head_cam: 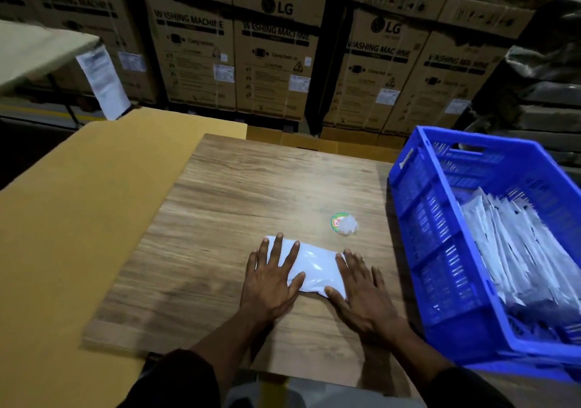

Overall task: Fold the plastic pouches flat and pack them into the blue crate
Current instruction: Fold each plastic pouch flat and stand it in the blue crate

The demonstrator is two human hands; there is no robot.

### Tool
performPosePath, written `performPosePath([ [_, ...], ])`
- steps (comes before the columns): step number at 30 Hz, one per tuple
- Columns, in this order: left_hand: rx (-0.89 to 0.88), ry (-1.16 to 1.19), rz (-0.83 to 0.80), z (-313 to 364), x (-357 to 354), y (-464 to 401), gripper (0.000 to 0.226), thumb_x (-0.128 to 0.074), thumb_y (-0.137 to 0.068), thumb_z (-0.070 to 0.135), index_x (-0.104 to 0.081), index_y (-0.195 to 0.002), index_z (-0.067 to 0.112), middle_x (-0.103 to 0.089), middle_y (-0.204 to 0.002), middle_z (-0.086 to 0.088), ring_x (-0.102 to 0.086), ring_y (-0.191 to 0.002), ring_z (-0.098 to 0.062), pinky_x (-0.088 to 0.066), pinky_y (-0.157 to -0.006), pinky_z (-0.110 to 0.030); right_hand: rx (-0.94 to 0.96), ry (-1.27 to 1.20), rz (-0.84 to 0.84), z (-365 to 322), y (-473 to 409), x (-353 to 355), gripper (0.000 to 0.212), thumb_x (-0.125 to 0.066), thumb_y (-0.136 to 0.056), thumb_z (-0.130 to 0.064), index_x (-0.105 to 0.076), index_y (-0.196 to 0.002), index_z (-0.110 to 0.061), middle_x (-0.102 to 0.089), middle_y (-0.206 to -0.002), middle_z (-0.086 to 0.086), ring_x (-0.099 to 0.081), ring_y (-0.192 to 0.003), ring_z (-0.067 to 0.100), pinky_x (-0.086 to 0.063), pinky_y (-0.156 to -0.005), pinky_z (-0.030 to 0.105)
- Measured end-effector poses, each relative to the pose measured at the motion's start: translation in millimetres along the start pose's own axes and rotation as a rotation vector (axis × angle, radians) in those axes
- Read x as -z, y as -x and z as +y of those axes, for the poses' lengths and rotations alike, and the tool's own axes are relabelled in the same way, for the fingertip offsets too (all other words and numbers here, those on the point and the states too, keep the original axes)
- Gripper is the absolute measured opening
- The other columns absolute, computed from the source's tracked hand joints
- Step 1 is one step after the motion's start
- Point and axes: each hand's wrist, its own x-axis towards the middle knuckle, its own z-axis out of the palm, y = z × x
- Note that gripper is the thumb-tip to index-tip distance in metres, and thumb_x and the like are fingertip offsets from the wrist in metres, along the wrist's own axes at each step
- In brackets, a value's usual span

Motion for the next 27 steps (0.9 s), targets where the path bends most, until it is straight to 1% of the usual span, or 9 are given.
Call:
performPosePath([
  [4,0.006,0.009,-0.005,0,0,-1,0.067,-0.031,-0.098,0.067,-0.029,-0.159,0.038,-0.022,-0.169,-0.002,-0.025,-0.153,-0.035,-0.028,-0.116,-0.056,0.043,0.099,0.000,0,-1,4,0.097,-0.009,-0.087,-0.084,0.009,-0.160,-0.021,0.021,-0.165,0.003,0.019,-0.152,0.023,0.005,-0.121,0.053],
  [7,-0.024,0.006,-0.037,-7,-4,-4,0.065,-0.029,-0.100,0.067,-0.028,-0.159,0.040,-0.022,-0.169,0.000,-0.023,-0.154,-0.033,-0.026,-0.116,-0.058,0.230,0.244,0.112,-3,-1,14,0.085,-0.030,-0.097,-0.069,-0.022,-0.158,-0.011,-0.007,-0.166,0.016,-0.007,-0.153,0.035,-0.013,-0.117,0.060],
  [10,-0.101,-0.007,-0.112,-19,4,-12,0.068,-0.012,-0.099,0.073,-0.018,-0.160,0.044,-0.012,-0.171,0.004,-0.016,-0.156,-0.031,-0.021,-0.118,-0.060,0.409,0.276,0.101,-10,-4,13,0.073,-0.047,-0.091,-0.045,-0.030,-0.156,-0.014,-0.018,-0.165,0.012,-0.018,-0.152,0.035,-0.024,-0.118,0.055],
  [13,-0.145,0.021,-0.185,-29,10,-20,0.080,0.003,-0.090,0.081,0.000,-0.161,0.045,0.007,-0.171,0.008,0.003,-0.157,-0.027,-0.006,-0.121,-0.061,0.390,0.234,0.005,-17,-5,8,0.073,-0.045,-0.087,-0.036,-0.029,-0.156,-0.017,-0.021,-0.165,0.006,-0.026,-0.149,0.035,-0.036,-0.114,0.052],
  [16,-0.250,-0.033,-0.113,-32,14,-15,0.090,-0.028,-0.091,0.081,-0.017,-0.163,0.028,-0.013,-0.171,0.000,-0.011,-0.156,-0.028,-0.013,-0.118,-0.061,0.341,0.115,-0.027,-22,-3,15,0.071,-0.036,-0.091,-0.038,-0.024,-0.158,-0.016,-0.017,-0.166,0.003,-0.023,-0.150,0.035,-0.033,-0.115,0.052],
  [19,-0.346,-0.108,-0.065,-37,19,-14,0.078,-0.067,-0.080,0.045,-0.040,-0.150,0.026,-0.046,-0.157,-0.007,-0.039,-0.144,-0.030,-0.025,-0.108,-0.059,0.335,0.074,-0.032,-25,2,25,0.072,-0.025,-0.092,-0.041,-0.018,-0.160,-0.016,-0.006,-0.166,0.000,-0.014,-0.152,0.035,-0.027,-0.118,0.051],
  [22,-0.325,-0.098,-0.069,-33,31,-24,0.064,-0.055,-0.076,0.017,-0.050,-0.139,0.032,-0.059,-0.145,-0.006,-0.053,-0.135,-0.032,-0.027,-0.105,-0.060,0.463,0.250,0.099,-30,9,25,0.068,-0.037,-0.090,-0.035,-0.030,-0.156,-0.021,-0.019,-0.166,-0.001,-0.026,-0.147,0.043,-0.034,-0.110,0.065],
  [24,-0.343,-0.118,-0.065,-31,41,-31,0.060,-0.039,-0.079,0.017,-0.060,-0.133,0.031,-0.063,-0.140,-0.006,-0.056,-0.132,-0.032,-0.029,-0.105,-0.064,0.628,0.383,0.179,-35,9,21,0.053,-0.043,-0.093,-0.032,-0.046,-0.146,-0.031,-0.027,-0.164,-0.008,-0.021,-0.149,0.043,-0.026,-0.108,0.074],
  [27,-0.391,-0.199,-0.097,-29,53,-40,0.057,-0.046,-0.077,0.016,-0.069,-0.127,0.032,-0.066,-0.134,-0.005,-0.059,-0.128,-0.031,-0.039,-0.098,-0.073,0.726,0.481,0.256,-48,2,30,0.027,-0.046,-0.100,-0.034,-0.063,-0.122,-0.037,-0.036,-0.158,-0.014,-0.014,-0.152,0.040,-0.019,-0.105,0.079],
])
